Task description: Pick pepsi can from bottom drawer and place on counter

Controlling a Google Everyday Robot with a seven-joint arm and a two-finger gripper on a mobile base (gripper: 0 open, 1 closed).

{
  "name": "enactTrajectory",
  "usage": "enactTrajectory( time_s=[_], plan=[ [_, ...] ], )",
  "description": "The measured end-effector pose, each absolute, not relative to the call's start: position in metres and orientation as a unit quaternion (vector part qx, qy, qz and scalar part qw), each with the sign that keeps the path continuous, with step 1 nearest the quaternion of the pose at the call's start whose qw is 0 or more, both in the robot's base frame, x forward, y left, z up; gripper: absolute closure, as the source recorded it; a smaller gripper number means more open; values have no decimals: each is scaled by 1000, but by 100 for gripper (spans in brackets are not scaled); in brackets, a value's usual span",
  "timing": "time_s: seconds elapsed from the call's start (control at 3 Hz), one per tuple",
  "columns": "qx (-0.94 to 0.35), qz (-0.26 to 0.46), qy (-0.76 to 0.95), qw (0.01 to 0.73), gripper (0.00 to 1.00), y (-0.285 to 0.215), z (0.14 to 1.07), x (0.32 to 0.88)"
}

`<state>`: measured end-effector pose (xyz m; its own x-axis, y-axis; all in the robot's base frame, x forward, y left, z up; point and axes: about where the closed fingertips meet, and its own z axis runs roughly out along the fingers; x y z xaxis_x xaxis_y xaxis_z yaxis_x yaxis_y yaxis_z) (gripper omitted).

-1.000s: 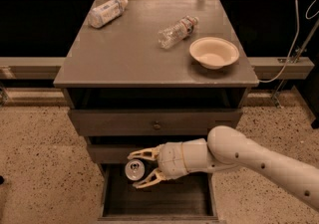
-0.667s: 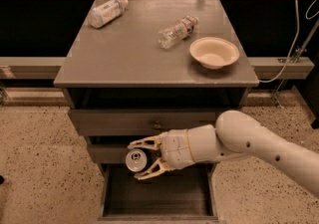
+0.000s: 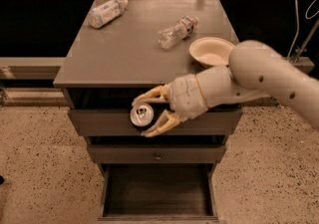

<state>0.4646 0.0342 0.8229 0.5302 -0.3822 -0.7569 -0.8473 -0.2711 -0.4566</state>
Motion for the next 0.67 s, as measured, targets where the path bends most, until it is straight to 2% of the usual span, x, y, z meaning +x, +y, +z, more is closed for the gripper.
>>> enactTrajectory(
  time_s=[0.67],
  plan=[
    [-747,283,426,424,100,23,855,477]
  ],
)
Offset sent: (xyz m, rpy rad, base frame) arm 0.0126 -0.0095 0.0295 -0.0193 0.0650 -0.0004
